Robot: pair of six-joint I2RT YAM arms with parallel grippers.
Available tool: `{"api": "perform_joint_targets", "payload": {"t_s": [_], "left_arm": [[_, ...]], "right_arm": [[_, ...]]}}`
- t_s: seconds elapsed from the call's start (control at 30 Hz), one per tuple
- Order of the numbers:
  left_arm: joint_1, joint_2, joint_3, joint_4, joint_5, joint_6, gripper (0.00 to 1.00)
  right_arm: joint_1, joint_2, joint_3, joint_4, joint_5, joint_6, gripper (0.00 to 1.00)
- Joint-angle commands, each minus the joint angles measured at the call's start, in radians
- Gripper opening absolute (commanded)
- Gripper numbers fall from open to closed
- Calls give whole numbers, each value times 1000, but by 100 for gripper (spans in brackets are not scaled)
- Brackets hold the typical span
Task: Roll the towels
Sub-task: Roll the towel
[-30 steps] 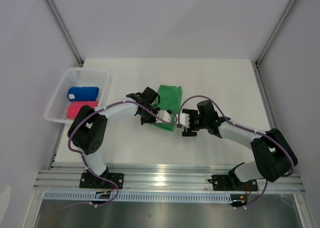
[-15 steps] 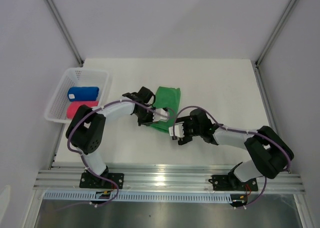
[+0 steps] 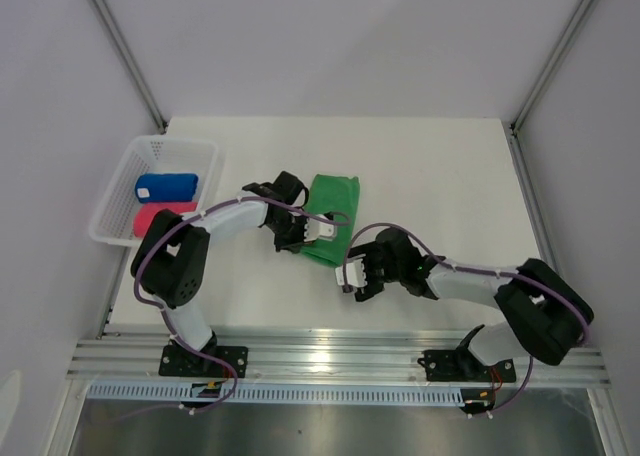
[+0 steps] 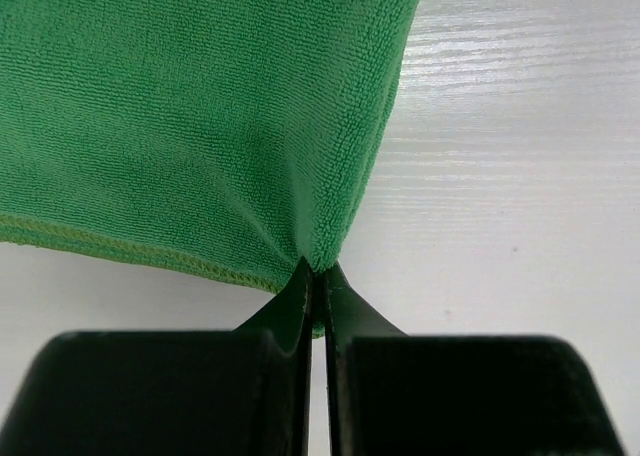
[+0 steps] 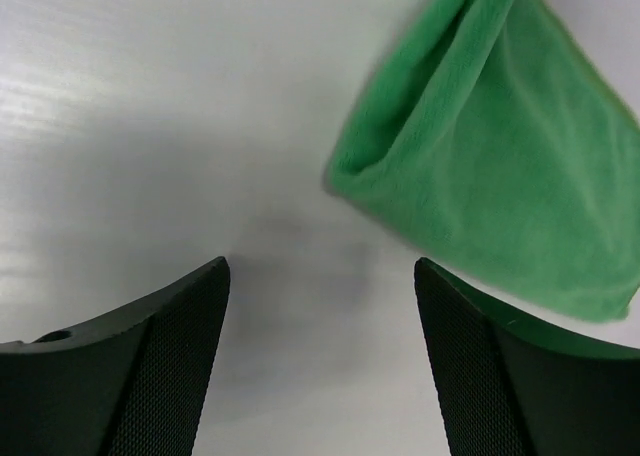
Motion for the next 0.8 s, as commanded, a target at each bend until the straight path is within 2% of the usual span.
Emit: {"api": "perform_joint_targets", "payload": {"t_s": [0.0, 0.2, 0.3, 0.4, 0.57, 0.67, 0.7, 0.77], "left_arm": [[5, -9, 27, -29, 35, 10, 1], [2, -18, 8, -28, 31, 10, 1], [0, -15, 7, -25, 20, 4, 1], [0, -9, 28, -40, 38, -14, 1], [0, 3, 51, -60, 51, -26, 1], [0, 6, 53, -68, 54, -26, 1], [0, 6, 60, -71, 54, -26, 1], [0, 9, 57, -98, 51, -25, 6]], "right_arm": [[34, 78, 95, 38, -26, -38, 78], [35, 185, 155, 60, -27, -53, 74], [35, 228, 196, 8, -41, -79, 69], [35, 248, 208, -52, -64, -110, 59], [40, 251, 210, -71, -92, -107, 52], [46, 262, 225, -97, -79, -109, 33], [46, 262, 225, -104, -81, -110, 24], [43, 265, 233, -114, -93, -92, 16]]}}
